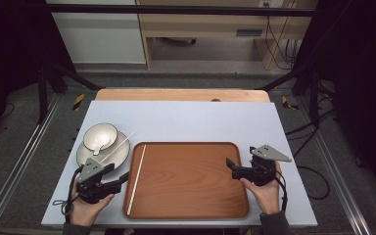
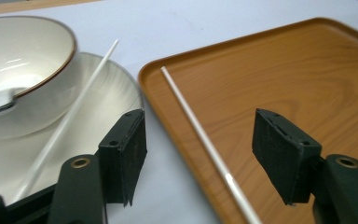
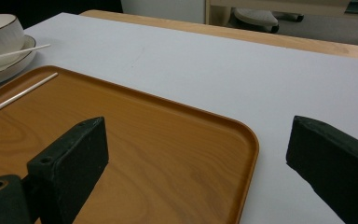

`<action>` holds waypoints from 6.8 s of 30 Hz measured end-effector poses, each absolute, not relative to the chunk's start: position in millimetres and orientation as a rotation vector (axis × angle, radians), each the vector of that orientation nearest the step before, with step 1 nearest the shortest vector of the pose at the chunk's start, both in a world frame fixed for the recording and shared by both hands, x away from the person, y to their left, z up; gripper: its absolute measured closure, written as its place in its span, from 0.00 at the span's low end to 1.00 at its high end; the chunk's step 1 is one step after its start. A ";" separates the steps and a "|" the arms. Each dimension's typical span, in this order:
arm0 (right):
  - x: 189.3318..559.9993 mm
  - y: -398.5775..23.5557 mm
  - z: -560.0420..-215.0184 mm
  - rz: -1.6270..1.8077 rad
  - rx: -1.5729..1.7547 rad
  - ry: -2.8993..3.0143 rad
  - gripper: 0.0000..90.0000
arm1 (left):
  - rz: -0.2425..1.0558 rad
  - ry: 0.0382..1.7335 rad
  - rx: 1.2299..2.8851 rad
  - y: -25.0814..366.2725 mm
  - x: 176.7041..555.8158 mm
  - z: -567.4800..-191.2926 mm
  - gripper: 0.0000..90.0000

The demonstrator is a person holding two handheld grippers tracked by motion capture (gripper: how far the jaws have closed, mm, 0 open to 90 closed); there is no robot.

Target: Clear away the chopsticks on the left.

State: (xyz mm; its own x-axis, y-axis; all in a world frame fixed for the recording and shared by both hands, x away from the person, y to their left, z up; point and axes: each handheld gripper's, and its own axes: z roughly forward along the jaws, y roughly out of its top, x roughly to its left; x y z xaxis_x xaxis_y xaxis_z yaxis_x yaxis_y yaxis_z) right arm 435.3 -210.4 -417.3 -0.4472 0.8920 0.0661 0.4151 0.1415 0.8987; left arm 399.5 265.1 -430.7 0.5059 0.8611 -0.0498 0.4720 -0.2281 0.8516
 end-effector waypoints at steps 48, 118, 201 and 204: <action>438.4 -203.9 -423.4 1.231 1.240 1.971 0.07 | 0.566 1.188 2.091 328.5 466.0 -460.7 0.82; 436.1 -212.1 -418.5 1.238 1.250 1.936 0.06 | 0.647 1.216 1.814 244.6 394.4 -425.4 0.93; 437.6 -204.5 -421.7 1.233 1.242 1.970 0.06 | 0.604 1.493 1.670 179.0 376.3 -486.3 0.93; 437.7 -204.2 -421.9 1.231 1.241 1.971 0.06 | 0.605 1.495 1.677 178.4 376.3 -486.7 0.93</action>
State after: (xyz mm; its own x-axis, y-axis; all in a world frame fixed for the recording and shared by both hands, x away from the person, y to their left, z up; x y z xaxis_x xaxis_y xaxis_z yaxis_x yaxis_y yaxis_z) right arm 437.7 -204.2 -421.9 -0.4586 0.8873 0.0496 0.4337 0.1748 0.8839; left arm 376.3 178.4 -486.7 0.1901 0.9700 -0.1514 0.5918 0.0098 0.8060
